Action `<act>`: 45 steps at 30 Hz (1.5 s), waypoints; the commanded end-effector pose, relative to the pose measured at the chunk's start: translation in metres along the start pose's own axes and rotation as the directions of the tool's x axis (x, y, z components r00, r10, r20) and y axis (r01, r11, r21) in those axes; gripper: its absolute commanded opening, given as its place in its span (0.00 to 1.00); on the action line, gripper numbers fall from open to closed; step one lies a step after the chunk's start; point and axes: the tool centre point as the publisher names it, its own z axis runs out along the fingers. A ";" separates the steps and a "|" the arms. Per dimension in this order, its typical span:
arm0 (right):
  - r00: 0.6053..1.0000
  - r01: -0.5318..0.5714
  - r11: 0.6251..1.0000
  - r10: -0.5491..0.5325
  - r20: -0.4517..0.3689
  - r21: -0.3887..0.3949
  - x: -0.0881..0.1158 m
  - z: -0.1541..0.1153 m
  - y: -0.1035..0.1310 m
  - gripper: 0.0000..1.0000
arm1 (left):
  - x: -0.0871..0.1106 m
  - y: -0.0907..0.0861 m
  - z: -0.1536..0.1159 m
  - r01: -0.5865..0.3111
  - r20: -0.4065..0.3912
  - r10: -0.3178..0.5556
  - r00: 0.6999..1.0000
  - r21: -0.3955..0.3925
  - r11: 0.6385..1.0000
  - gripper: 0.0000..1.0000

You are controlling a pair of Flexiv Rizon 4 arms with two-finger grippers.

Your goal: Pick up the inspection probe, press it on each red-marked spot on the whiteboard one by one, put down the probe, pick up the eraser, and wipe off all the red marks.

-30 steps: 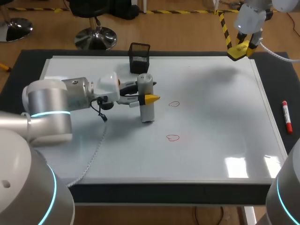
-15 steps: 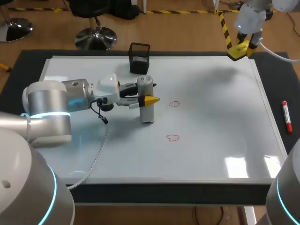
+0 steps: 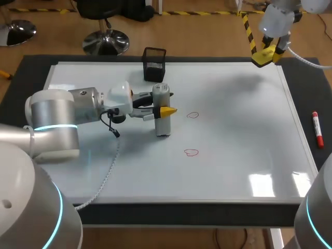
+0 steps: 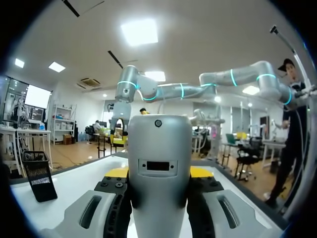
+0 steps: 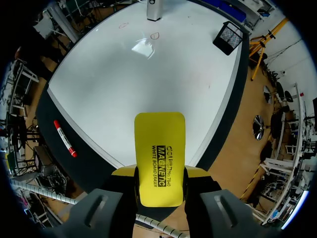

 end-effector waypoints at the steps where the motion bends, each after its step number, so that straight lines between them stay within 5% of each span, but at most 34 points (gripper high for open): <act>1: 1.000 0.001 1.000 -0.001 -0.005 0.002 -0.001 -0.001 -0.001 0.00 | -0.002 -0.004 -0.001 -0.003 0.010 0.003 1.000 0.005 1.000 0.00; 22: 1.000 0.001 1.000 -0.001 -0.005 0.002 -0.001 -0.001 -0.001 0.00 | -0.059 -0.071 -0.040 -0.131 0.142 0.134 0.981 -0.025 0.991 0.00; 31: 1.000 0.001 1.000 -0.001 -0.005 0.002 -0.001 -0.001 -0.001 0.00 | -0.092 -0.086 -0.081 -0.150 0.287 0.150 0.946 -0.025 0.988 0.00; 45: 1.000 0.001 1.000 -0.001 -0.005 0.002 -0.001 -0.001 -0.001 0.00 | -0.128 -0.097 -0.123 -0.149 0.403 0.151 0.903 -0.035 0.988 0.00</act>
